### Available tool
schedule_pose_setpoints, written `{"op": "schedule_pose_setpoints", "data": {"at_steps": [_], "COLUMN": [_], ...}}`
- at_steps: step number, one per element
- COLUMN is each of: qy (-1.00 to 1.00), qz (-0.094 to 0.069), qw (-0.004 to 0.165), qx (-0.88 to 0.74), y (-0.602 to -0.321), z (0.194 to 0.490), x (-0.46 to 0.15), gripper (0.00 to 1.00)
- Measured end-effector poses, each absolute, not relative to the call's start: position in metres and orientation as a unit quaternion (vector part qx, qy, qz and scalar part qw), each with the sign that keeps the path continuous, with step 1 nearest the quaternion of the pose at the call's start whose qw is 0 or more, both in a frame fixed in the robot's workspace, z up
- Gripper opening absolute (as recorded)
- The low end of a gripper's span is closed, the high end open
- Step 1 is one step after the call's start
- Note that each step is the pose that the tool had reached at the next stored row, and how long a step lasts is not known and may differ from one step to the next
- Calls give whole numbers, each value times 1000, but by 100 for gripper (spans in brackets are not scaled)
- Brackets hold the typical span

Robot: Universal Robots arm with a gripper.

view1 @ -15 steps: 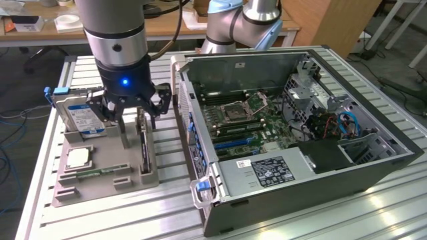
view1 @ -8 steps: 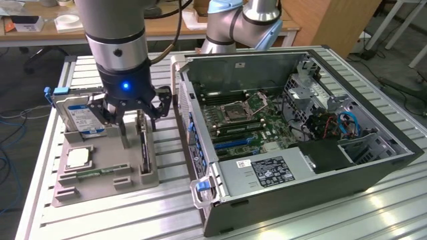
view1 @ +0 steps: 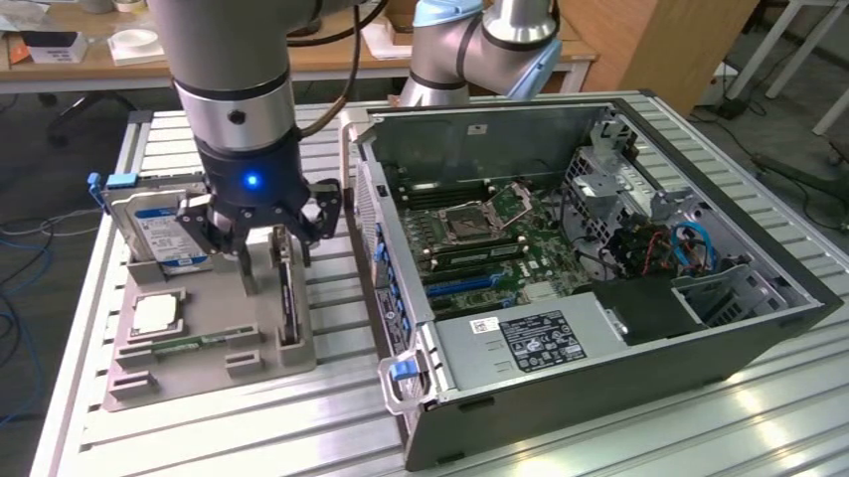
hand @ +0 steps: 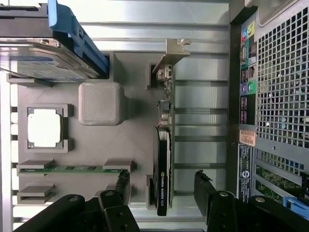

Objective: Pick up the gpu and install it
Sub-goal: 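Pick up the gpu and move the gpu toward the slot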

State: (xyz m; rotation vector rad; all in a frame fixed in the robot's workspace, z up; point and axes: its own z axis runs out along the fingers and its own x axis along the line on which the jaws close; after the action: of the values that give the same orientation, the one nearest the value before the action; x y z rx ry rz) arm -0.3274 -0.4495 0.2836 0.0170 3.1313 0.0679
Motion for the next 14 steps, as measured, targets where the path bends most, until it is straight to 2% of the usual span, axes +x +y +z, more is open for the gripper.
{"op": "schedule_pose_setpoints", "data": {"at_steps": [14], "qy": [1000], "qz": [22], "qw": [5], "qx": [5], "y": [-453], "z": [269], "x": [-327], "gripper": [65]}}
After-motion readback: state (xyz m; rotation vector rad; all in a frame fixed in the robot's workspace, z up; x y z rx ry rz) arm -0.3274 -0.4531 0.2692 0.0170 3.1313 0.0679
